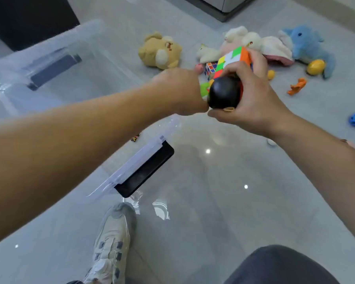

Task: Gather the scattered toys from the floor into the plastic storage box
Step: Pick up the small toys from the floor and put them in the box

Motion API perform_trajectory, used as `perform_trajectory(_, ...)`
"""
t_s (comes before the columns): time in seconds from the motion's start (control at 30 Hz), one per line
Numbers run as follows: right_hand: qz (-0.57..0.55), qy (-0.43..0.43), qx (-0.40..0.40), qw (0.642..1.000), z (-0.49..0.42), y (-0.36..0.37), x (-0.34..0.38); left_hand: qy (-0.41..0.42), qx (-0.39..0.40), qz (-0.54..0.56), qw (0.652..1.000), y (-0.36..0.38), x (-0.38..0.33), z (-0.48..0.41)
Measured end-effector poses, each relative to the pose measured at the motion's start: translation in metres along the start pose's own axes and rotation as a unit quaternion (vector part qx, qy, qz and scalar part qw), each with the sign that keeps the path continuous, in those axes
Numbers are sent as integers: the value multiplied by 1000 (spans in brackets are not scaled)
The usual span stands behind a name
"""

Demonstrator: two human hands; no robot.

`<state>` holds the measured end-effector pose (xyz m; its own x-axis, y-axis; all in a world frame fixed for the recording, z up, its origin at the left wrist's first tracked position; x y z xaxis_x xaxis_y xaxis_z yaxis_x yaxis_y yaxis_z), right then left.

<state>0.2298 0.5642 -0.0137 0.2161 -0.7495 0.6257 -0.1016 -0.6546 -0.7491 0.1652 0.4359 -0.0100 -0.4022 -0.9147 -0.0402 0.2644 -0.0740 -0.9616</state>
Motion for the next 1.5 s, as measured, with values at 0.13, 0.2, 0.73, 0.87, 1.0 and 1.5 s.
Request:
perform_trajectory(0.13, 6, -80, 55, 995, -39, 44, 77, -136, 97, 23, 986, 5, 115, 16)
perform_trajectory(0.2, 8, -121, 83, 989, -50, 80, 110, -215, 159, 55, 962, 35, 171, 27)
perform_trajectory(0.73, 176, 34, 551, 815, -74, 296, 80, -208, 453, 24, 866, 224, 250, 36)
perform_trajectory(0.87, 57, 84, 432, 896, -83, 268, 99, -204, 354, 35, 912, 186, 257, 16)
perform_trajectory(1.0, -76, 180, 212, 958, -84, 186, 109, -252, 220, 107, 936, 114, 249, -1)
perform_trajectory(1.5, -124, 406, 102, 900, 94, -48, -147, -111, 171, 153, 967, 28, -64, -68)
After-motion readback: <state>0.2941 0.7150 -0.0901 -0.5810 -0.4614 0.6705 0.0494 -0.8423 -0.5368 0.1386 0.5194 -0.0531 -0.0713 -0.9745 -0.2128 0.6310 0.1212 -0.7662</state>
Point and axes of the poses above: each hand's wrist, its own z-axis away from the middle knuckle, its own y-axis out of the palm, x = y × z, the point moved 7 cm from there along -z, towards the middle knuckle, and after that the axes turned 10 degrees about -y, right-handed, at the moved point
